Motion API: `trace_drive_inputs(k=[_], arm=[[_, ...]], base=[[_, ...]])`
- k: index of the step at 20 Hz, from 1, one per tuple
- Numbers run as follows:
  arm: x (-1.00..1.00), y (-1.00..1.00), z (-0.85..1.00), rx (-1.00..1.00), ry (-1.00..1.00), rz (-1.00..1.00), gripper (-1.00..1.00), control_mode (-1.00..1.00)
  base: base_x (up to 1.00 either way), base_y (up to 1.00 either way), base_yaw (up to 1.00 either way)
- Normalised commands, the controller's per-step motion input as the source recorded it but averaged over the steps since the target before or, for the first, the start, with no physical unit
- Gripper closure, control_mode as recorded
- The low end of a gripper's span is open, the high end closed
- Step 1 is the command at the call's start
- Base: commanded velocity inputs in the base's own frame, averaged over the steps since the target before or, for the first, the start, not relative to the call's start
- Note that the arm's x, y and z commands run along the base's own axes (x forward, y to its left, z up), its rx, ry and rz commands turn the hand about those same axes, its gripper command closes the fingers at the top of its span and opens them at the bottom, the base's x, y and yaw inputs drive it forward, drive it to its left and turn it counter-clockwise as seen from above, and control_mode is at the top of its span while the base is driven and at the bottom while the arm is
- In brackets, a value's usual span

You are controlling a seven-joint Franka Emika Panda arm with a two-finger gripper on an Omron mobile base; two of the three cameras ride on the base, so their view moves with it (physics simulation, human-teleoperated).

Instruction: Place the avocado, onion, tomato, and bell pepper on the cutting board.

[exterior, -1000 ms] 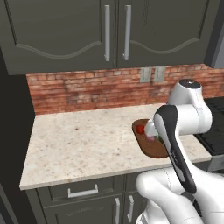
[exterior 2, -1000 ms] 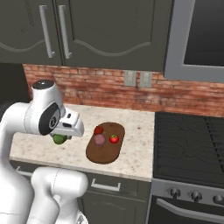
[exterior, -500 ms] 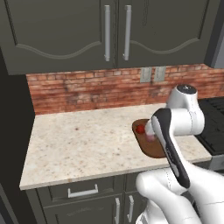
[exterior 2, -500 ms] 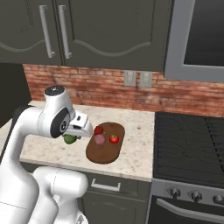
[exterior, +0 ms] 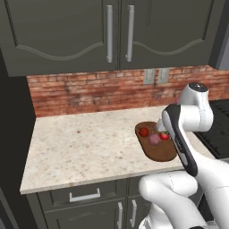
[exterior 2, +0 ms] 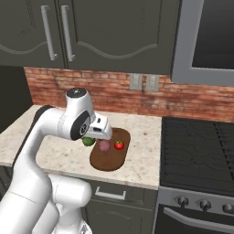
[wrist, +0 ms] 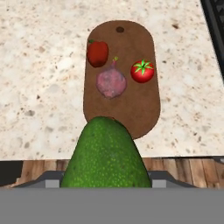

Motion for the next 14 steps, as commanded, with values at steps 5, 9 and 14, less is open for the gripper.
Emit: trace_drive_inputs(k=[5,9,14], arm=[[0.28,-0.29,-0.13,0.00,0.00,0.00,1.00,-1.00],[0.04,-0.14,-0.19,0.00,0.00,0.00,1.00,-1.00],[0.01,-0.04,-0.28,0.00,-0.01,0.00,1.00,-1.00]], base=[[0.00,0.00,0.00],[0.00,0.00,0.00],[0.00,0.00,0.00]])
